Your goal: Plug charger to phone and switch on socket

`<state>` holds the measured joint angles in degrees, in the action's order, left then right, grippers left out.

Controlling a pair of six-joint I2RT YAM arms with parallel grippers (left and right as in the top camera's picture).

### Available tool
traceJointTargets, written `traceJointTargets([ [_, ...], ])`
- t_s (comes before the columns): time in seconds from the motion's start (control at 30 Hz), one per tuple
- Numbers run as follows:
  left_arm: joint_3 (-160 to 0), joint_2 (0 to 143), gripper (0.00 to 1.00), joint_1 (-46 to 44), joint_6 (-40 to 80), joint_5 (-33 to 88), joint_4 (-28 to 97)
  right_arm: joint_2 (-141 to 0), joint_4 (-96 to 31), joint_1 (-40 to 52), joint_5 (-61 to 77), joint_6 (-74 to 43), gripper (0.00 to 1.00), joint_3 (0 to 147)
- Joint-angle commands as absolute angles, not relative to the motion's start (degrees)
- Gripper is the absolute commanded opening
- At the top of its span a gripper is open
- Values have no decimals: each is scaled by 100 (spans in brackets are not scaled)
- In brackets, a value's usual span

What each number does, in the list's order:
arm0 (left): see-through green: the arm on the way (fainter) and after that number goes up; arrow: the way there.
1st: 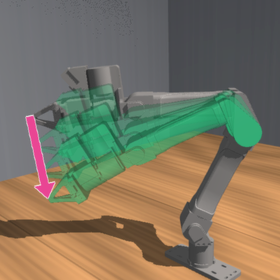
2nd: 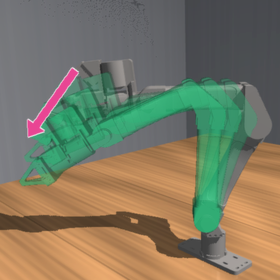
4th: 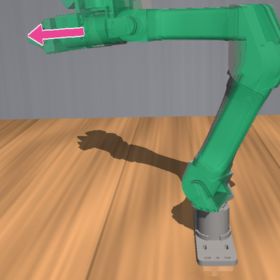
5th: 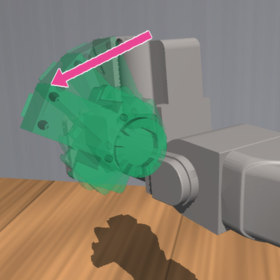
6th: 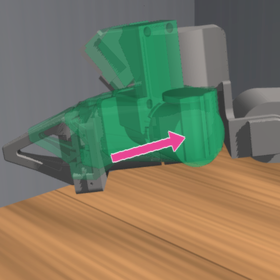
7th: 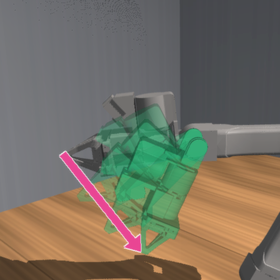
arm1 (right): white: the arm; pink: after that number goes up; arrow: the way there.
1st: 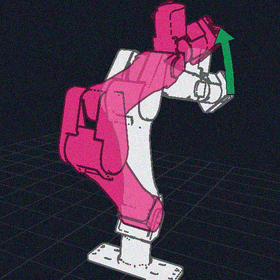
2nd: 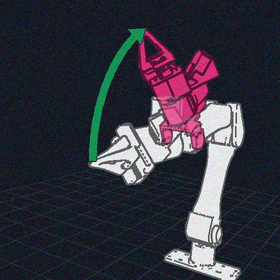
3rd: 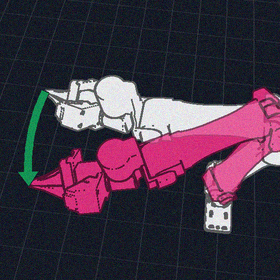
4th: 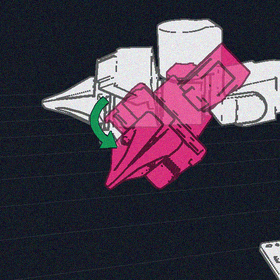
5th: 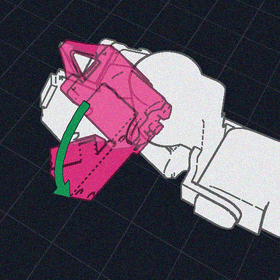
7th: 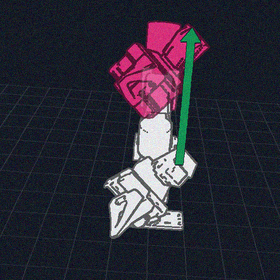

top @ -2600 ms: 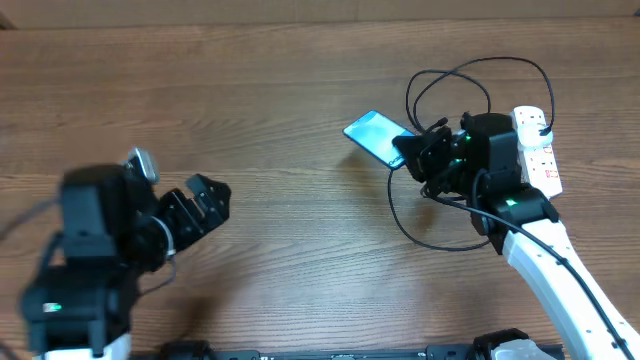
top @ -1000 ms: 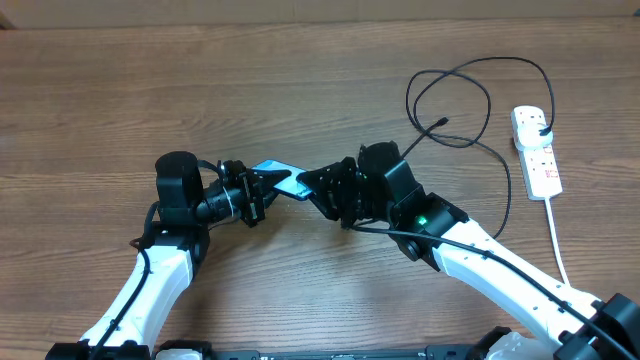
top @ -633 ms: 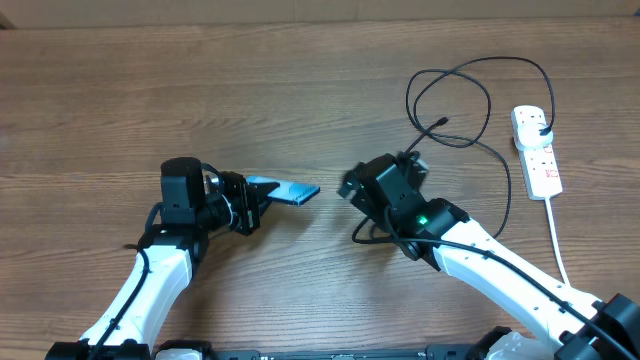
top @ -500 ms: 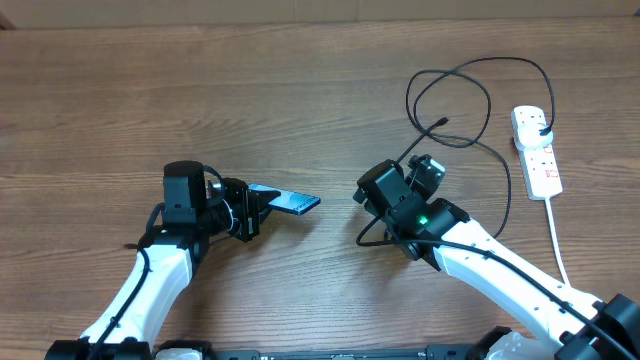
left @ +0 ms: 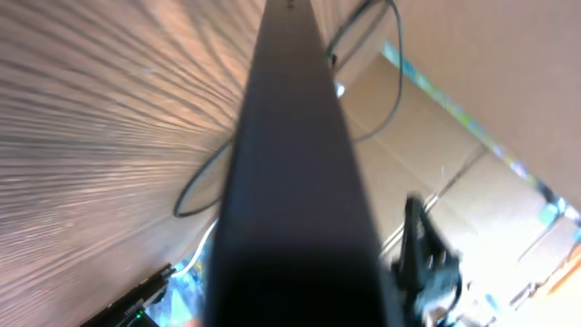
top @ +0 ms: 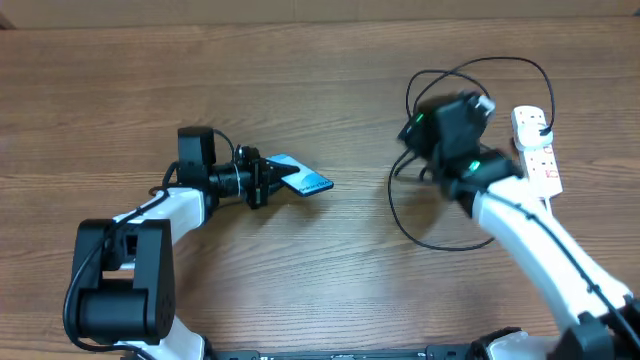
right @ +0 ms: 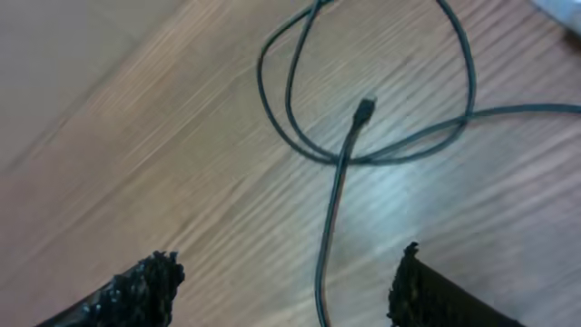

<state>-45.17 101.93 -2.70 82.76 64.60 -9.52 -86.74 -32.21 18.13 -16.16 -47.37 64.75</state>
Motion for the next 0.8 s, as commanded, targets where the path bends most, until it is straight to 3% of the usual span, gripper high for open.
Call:
traceJointTargets([
  [0.0, -4705, 10186, 4, -346, 8077, 7061, -1118, -9588, -3249, 1636, -939, -4296, 75, 6949],
  [0.13, -4703, 10186, 4, -344, 8077, 7150, -1118, -10838, -3424, 1636, -1022, -4379, 65, 7474],
  [0.4, -4703, 10186, 4, -344, 8077, 7144, -1118, -11701, -3129, 1636, -1603, -4635, 64, 7494],
  [0.47, -4703, 10186, 4, -344, 8077, 7146, -1116, -11852, -2880, 1636, -1612, -4615, 59, 7494],
  [0.53, -4703, 10186, 4, -344, 8077, 7150, -1116, -11915, -2724, 1636, -1680, -4617, 45, 7494],
  [0.6, -4703, 10186, 4, -344, 8077, 7164, -1116, -11915, -2707, 1636, -1708, -4530, 24, 7498],
  [0.67, -4703, 10186, 4, -344, 8077, 7164, -1116, -11900, -2773, 1636, -1708, -4178, 14, 7505],
  [0.7, -4703, 10186, 4, -344, 8077, 7161, -1116, -11869, -2888, 1636, -1708, -4095, 4, 7518],
  [0.77, -4703, 10186, 4, -344, 8077, 7153, -1118, -11660, -3398, 1636, -1710, -4029, 4, 7581],
])
